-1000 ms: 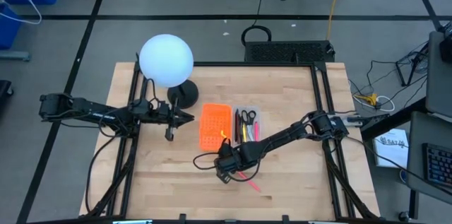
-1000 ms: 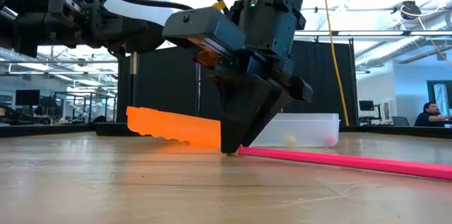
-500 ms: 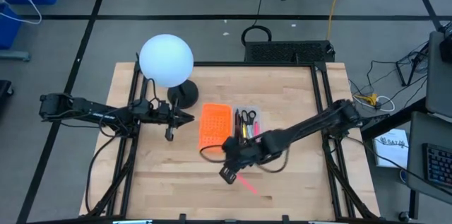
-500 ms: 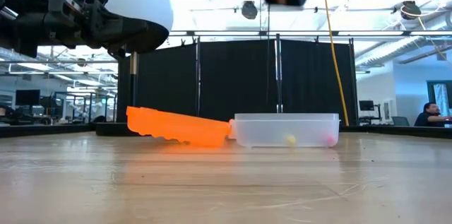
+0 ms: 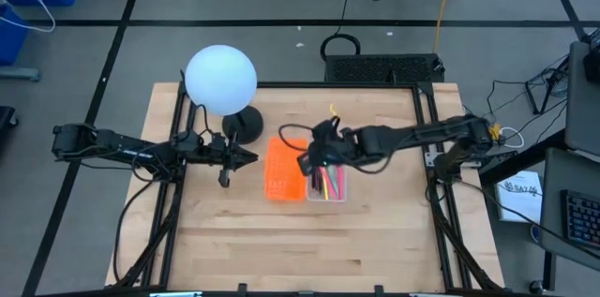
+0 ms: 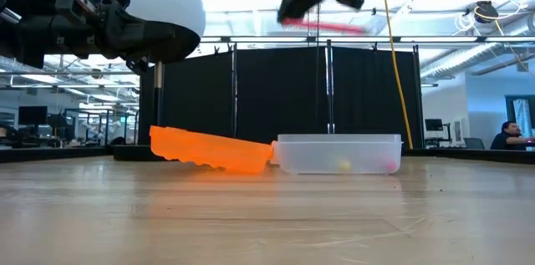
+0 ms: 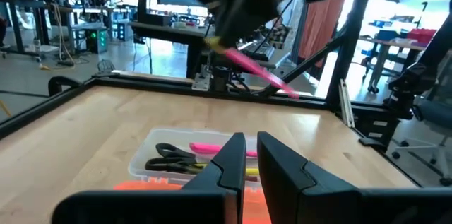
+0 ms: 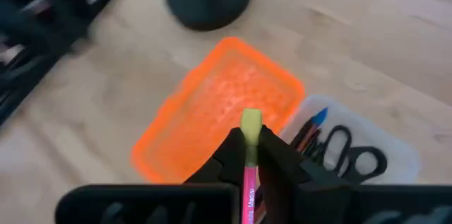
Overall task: Pick & place school supplies into a supply box
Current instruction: Put the pink pencil into the orange supply box
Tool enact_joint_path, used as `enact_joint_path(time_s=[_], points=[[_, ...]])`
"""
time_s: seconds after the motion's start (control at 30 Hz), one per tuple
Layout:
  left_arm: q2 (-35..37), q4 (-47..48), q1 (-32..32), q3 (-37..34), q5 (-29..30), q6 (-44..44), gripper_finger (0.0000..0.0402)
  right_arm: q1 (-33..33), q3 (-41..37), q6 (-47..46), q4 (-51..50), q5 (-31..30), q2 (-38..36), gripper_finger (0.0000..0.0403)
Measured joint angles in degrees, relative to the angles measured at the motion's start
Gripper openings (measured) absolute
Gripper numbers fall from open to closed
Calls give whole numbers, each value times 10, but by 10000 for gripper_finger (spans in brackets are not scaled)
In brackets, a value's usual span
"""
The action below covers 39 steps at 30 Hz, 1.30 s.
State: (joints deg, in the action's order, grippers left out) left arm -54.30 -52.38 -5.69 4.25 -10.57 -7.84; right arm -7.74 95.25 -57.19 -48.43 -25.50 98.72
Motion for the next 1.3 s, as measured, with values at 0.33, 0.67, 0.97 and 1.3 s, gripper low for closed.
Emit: enact_joint_path(time_s=[0.33, 0.67, 0.97, 1.3], points=[[0, 9, 0, 0, 0, 21, 47, 99, -180, -50, 128, 77, -1, 14], [0, 8, 0, 0, 1, 34, 47, 148, -271, -67, 239, 142, -1, 14], [0, 8, 0, 0, 1, 35, 47, 166, -318, -66, 261, 152, -2, 14], [0, 9, 0, 0, 1, 36, 47, 176, -367, -78, 290, 168, -2, 16]])
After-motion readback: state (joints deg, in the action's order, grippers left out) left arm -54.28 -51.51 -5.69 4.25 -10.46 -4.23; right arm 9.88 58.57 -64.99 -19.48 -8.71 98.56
